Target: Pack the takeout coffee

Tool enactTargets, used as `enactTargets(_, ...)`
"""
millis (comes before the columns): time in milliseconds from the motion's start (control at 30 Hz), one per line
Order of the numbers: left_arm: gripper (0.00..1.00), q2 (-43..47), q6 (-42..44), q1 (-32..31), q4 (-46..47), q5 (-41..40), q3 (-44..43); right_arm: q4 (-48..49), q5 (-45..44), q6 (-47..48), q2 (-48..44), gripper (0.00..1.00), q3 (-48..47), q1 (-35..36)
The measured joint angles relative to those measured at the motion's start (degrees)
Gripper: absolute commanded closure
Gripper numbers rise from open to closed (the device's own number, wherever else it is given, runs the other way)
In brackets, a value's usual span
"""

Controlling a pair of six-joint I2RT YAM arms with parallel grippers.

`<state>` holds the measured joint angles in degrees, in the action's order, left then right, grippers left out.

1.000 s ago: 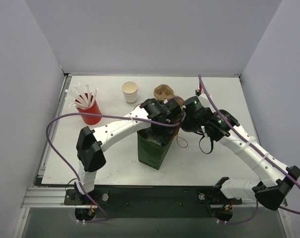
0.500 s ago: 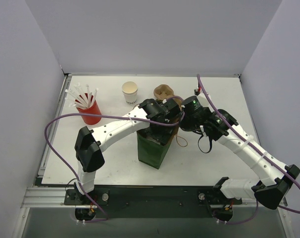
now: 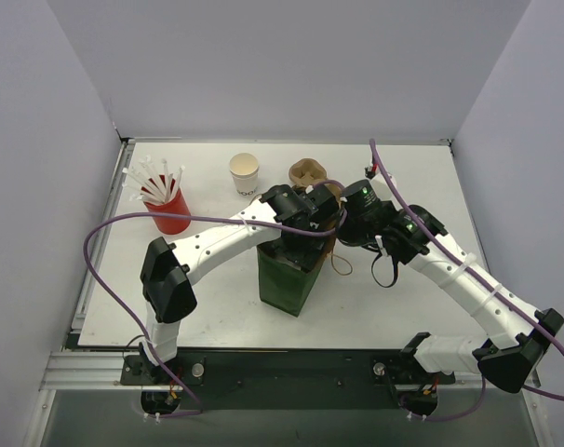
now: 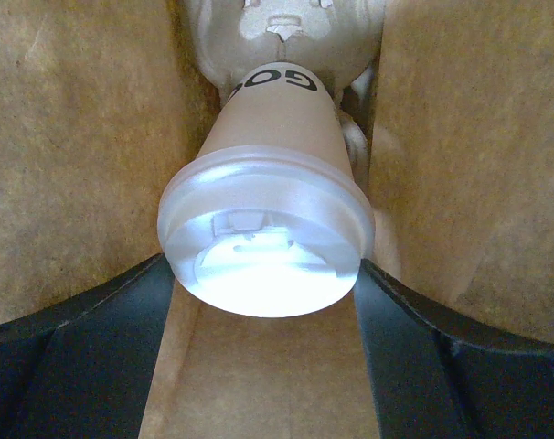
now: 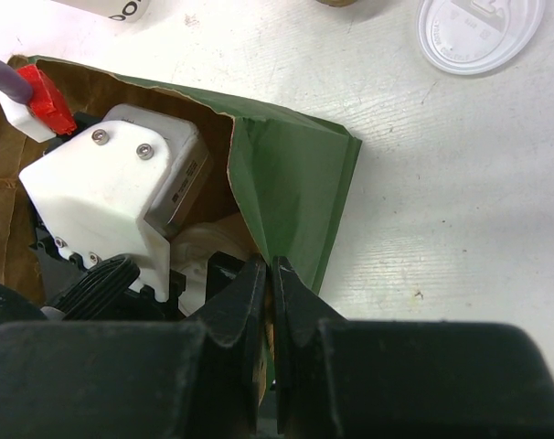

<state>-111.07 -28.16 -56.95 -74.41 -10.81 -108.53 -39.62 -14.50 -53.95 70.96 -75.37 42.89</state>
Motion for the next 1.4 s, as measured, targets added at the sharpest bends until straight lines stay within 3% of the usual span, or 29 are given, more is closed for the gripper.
enactTargets(1400, 0.64, -1.3, 1.7, 0.5, -3.2, -0.1, -2.8, 0.4, -5.5, 0.4, 1.1, 1.00, 0.0, 2.7)
